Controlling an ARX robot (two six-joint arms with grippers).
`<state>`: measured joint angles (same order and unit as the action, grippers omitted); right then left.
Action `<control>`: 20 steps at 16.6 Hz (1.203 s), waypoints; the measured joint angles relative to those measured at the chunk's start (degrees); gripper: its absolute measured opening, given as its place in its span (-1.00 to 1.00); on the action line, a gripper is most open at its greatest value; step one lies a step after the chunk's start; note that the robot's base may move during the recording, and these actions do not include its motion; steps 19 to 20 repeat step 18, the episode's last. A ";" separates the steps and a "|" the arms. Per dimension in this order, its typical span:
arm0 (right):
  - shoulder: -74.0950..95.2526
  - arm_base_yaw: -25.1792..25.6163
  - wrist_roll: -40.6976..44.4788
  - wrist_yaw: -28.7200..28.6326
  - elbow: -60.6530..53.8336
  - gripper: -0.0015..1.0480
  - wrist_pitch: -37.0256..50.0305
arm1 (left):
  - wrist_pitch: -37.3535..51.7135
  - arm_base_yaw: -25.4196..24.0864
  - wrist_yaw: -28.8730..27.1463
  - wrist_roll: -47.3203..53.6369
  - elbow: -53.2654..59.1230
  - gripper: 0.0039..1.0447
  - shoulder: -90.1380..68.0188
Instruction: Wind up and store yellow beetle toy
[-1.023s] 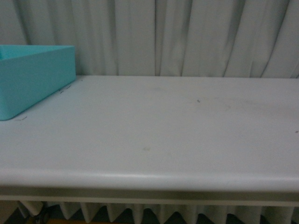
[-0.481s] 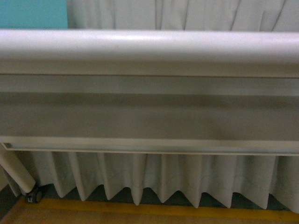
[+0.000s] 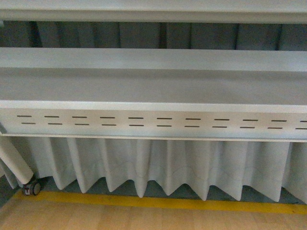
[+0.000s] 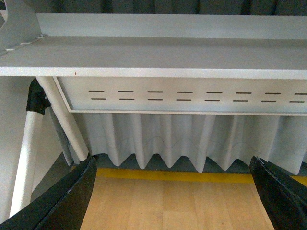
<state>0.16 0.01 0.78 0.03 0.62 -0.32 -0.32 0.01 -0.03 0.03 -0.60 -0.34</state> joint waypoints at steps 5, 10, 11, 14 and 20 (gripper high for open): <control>0.00 0.00 0.00 0.00 0.00 0.87 0.00 | 0.02 0.00 0.00 -0.02 0.00 0.88 0.00; 0.00 0.00 0.00 0.00 0.00 0.87 0.02 | 0.02 0.00 0.00 0.00 0.00 0.88 0.00; 0.00 0.00 0.00 0.00 0.00 0.87 0.00 | 0.02 0.00 0.00 -0.02 0.00 0.88 0.00; 0.00 0.00 0.00 0.00 0.00 0.87 0.00 | 0.02 0.00 0.00 0.00 0.00 0.88 0.00; 0.00 0.00 0.00 0.00 0.00 0.87 0.02 | 0.02 0.00 0.00 0.00 0.00 0.88 0.00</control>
